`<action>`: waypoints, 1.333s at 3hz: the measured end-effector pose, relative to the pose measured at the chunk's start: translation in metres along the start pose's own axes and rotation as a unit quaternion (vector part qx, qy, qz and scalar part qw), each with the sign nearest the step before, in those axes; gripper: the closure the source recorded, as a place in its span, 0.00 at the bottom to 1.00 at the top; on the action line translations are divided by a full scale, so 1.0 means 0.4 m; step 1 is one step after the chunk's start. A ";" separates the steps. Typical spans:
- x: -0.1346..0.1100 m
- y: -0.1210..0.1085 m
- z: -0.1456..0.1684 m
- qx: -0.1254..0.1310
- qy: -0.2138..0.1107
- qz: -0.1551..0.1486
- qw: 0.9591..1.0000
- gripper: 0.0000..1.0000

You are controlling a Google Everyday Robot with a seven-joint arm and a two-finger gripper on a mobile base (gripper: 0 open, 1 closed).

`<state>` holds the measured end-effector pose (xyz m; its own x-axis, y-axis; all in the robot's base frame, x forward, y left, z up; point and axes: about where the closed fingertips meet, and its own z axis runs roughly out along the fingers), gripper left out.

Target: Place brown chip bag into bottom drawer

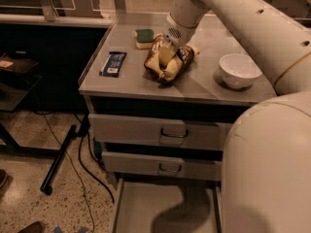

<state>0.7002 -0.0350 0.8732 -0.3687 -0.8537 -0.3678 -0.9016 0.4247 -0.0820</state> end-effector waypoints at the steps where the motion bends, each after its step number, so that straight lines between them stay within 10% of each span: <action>1: -0.009 0.073 -0.072 0.024 -0.018 0.003 1.000 1.00; 3: 0.030 0.365 -0.170 0.017 -0.039 -0.009 0.999 1.00; 4: 0.063 0.406 -0.141 0.004 -0.022 -0.011 1.000 1.00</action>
Offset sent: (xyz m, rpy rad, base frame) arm -0.1939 0.0348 0.0452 0.0384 -0.0532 0.0077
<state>0.5319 -0.0047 0.9029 -0.3387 -0.8486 -0.4064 -0.9072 0.4092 -0.0983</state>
